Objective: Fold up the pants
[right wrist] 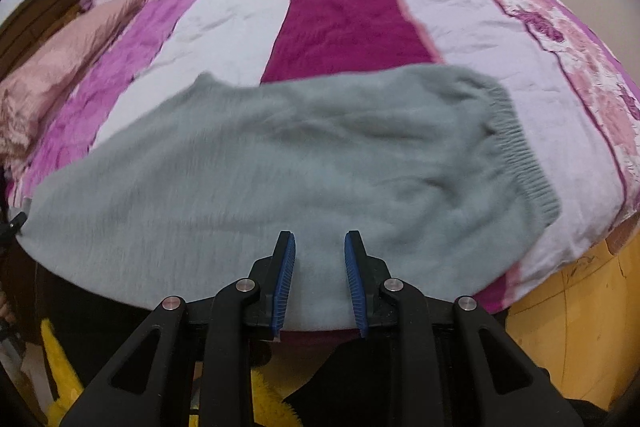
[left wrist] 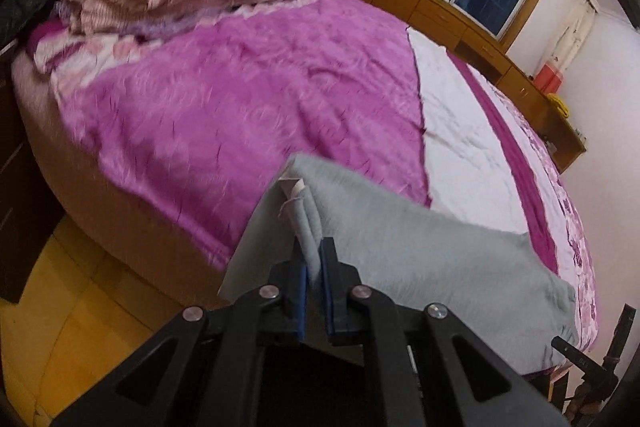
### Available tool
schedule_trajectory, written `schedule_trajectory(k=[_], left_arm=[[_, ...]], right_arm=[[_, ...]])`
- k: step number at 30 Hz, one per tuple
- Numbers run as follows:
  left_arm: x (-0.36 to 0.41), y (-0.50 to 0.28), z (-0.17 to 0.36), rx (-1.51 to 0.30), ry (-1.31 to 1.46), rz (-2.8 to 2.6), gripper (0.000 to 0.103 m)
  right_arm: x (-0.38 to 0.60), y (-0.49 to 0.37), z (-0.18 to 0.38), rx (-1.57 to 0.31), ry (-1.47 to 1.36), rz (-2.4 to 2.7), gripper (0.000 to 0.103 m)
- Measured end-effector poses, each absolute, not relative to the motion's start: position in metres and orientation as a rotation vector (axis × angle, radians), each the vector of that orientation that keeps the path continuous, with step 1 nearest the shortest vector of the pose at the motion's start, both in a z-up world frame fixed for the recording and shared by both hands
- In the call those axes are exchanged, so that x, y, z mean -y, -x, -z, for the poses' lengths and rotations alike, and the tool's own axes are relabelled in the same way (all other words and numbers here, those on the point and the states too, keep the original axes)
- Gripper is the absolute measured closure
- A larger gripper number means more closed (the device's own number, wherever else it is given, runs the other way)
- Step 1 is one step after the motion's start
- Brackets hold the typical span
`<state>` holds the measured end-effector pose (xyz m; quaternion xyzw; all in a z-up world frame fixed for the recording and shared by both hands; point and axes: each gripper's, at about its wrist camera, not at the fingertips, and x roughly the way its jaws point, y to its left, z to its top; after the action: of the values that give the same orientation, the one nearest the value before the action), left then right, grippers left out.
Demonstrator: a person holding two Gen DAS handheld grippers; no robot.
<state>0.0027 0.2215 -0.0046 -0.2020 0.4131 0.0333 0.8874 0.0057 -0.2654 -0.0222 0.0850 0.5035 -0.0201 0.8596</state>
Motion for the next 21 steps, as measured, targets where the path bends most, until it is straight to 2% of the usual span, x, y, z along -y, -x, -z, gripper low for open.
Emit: schedule_trajectory(k=[4,8,18,21], left_arm=[[-0.225,-0.008,0.028,-0.896,0.420,-0.078,0.095],[-0.234,-0.007,0.041,-0.918,0.436,-0.114,0.088],[-0.258,-0.005,-0.006,-0.814,0.386,-0.159,0.087],[-0.251,-0.024,-0.014,-0.808,0.369,-0.091,0.079]], right_arm=[[0.260,-0.009,0.035,-1.101,-0.175,0.020,0.084],[0.259,-0.009,0.038,-1.120,-0.165,0.013,0.084],[0.257,-0.014,0.047,-1.126,-0.162,0.011,0.084],[0.257,-0.014,0.048,-1.120,-0.169,0.012,0.083]])
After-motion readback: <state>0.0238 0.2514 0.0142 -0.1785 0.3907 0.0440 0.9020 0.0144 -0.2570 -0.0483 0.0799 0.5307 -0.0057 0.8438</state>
